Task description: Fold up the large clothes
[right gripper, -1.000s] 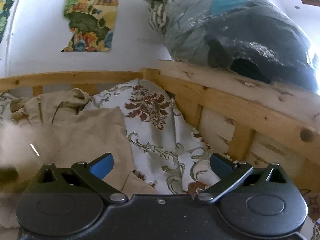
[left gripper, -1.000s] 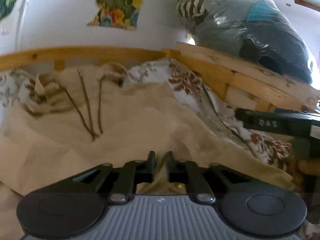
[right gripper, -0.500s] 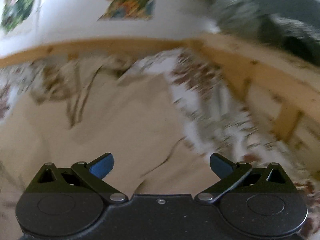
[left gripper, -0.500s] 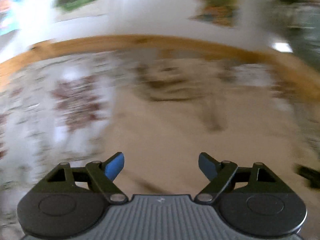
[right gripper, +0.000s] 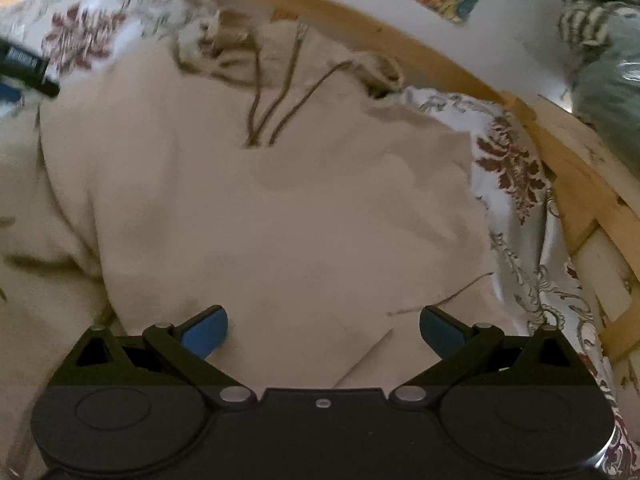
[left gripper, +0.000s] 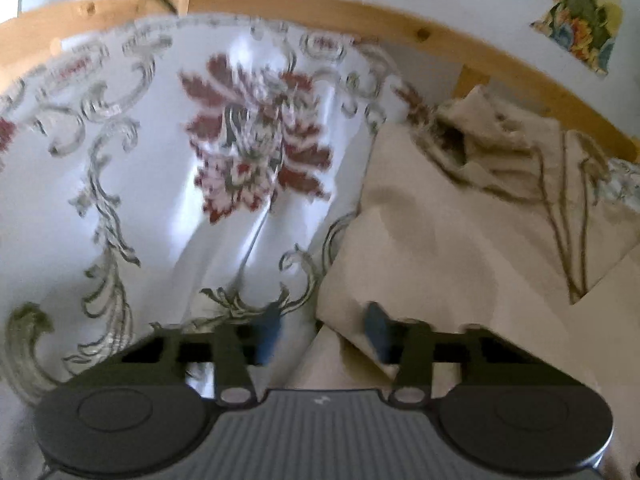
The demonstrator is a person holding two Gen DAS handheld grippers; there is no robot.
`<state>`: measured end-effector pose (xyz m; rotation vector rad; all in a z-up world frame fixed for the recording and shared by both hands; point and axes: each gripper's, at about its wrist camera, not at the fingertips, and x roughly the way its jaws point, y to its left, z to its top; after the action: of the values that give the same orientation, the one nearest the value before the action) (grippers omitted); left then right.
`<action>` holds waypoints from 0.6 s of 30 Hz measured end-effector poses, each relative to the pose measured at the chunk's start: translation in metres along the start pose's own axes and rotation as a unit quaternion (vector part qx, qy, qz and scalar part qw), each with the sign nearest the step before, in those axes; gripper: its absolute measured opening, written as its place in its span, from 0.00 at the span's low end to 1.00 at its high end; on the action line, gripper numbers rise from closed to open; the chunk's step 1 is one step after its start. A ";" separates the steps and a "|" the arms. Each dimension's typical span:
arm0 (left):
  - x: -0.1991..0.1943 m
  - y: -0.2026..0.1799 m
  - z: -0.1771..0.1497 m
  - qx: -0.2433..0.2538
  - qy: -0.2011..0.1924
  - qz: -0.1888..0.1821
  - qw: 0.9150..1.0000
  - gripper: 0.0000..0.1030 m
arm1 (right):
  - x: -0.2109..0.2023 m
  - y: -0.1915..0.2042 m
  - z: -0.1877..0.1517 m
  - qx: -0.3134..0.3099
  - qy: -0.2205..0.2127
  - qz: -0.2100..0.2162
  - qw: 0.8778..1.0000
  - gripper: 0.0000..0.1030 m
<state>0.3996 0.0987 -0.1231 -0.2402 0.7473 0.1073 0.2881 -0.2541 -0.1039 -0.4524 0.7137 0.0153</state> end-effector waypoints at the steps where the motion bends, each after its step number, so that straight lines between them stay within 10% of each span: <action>1: 0.004 0.003 -0.001 -0.003 -0.001 -0.009 1.000 0.33 | 0.002 0.002 0.000 -0.005 0.004 -0.002 1.000 0.99; 11: 0.001 -0.027 -0.003 0.075 0.002 0.054 0.996 0.30 | 0.013 0.008 -0.006 -0.051 0.020 -0.044 0.998 0.99; 13: -0.015 -0.037 -0.002 0.073 -0.022 0.046 0.996 0.37 | 0.011 0.003 -0.006 -0.034 0.015 -0.044 0.998 0.99; 15: -0.037 -0.054 -0.004 0.096 -0.058 0.000 0.994 0.70 | 0.004 0.003 -0.005 -0.024 -0.011 -0.042 0.999 0.99; 18: -0.061 -0.088 -0.017 0.152 -0.093 -0.054 0.983 0.75 | -0.008 0.007 -0.001 -0.024 -0.059 -0.018 0.998 0.99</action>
<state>0.3601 0.0086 -0.0775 0.0218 0.5544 -0.0862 0.2800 -0.2467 -0.1025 -0.5051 0.5910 0.0255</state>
